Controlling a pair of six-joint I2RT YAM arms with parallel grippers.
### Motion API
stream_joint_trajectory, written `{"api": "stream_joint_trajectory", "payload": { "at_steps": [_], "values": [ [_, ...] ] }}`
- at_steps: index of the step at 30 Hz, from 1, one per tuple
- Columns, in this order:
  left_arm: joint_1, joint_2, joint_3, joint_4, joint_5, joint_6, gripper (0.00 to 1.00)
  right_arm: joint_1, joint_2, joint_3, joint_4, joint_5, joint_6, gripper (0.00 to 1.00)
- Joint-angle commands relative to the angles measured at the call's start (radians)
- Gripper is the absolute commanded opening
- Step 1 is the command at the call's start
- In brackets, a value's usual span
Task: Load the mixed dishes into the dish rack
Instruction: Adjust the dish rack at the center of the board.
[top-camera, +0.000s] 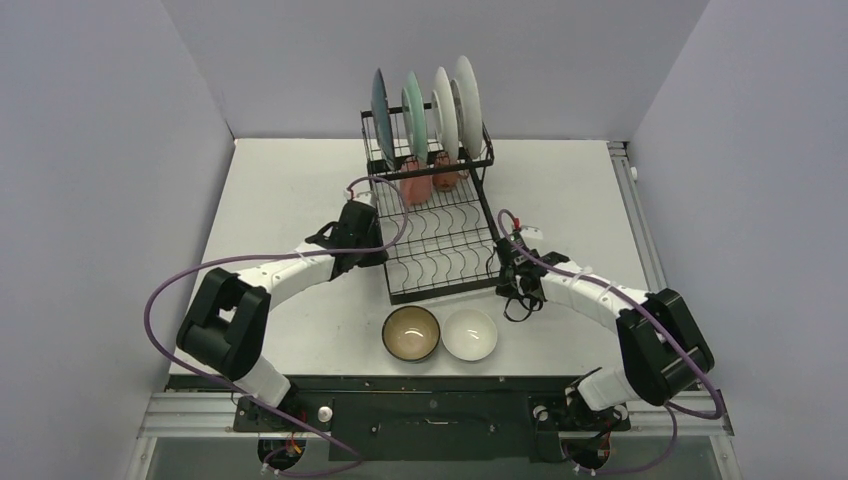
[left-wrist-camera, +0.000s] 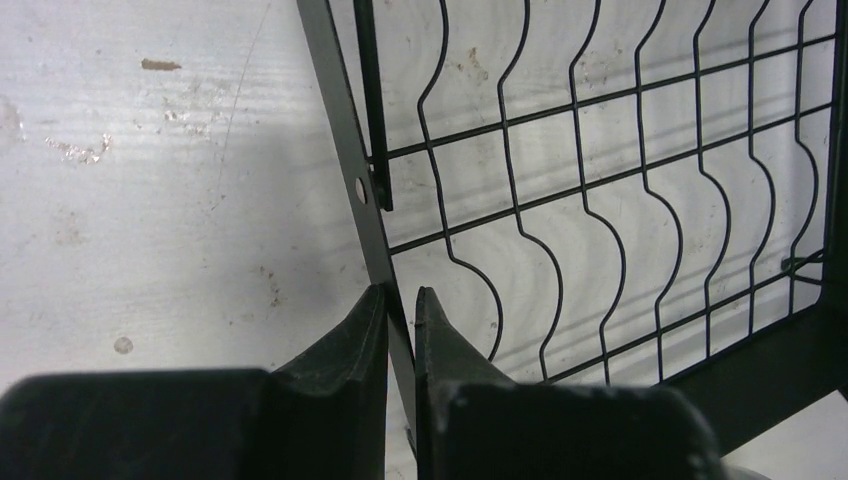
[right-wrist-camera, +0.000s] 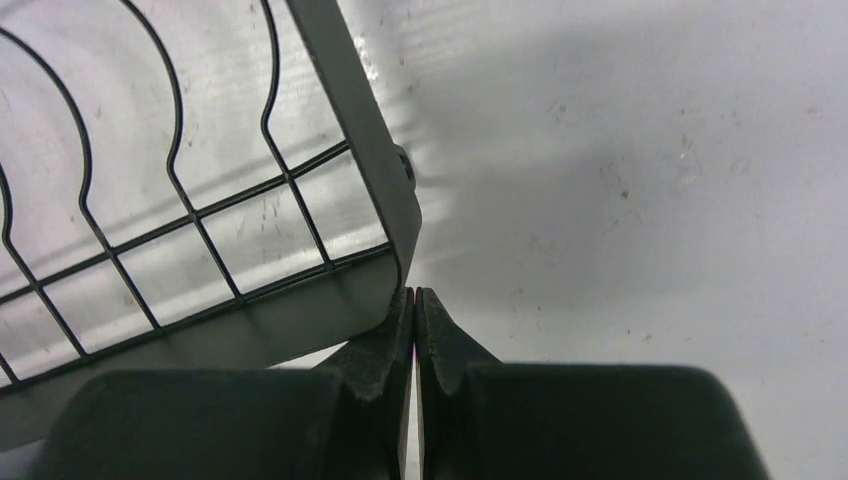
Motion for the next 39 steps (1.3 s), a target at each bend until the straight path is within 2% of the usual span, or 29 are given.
{"api": "stream_joint_trajectory", "payload": {
  "at_steps": [1, 9, 11, 17, 21, 31, 39],
  "values": [
    [-0.086, -0.081, -0.018, -0.134, 0.169, 0.003, 0.0, -0.054, 0.062, 0.118, 0.215, 0.038, -0.022, 0.0],
    [-0.139, -0.024, 0.023, -0.092, 0.189, -0.044, 0.02, -0.1, 0.171, 0.254, 0.194, -0.001, -0.059, 0.0],
    [-0.142, -0.008, 0.038, -0.086, 0.181, -0.052, 0.07, -0.118, 0.192, 0.281, 0.183, -0.009, -0.066, 0.0],
    [-0.15, 0.038, 0.09, -0.087, 0.185, -0.067, 0.32, -0.153, 0.251, 0.363, 0.138, -0.027, -0.094, 0.01],
    [-0.155, 0.031, 0.086, -0.093, 0.153, -0.074, 0.44, -0.164, 0.265, 0.375, 0.135, -0.039, -0.104, 0.01],
    [-0.155, -0.05, 0.074, -0.133, 0.123, -0.061, 0.61, -0.169, 0.268, 0.385, 0.13, -0.051, -0.106, 0.03],
    [-0.154, -0.198, 0.087, -0.163, 0.118, -0.013, 0.73, -0.171, 0.248, 0.423, 0.088, -0.043, -0.113, 0.07]
  ]
}}
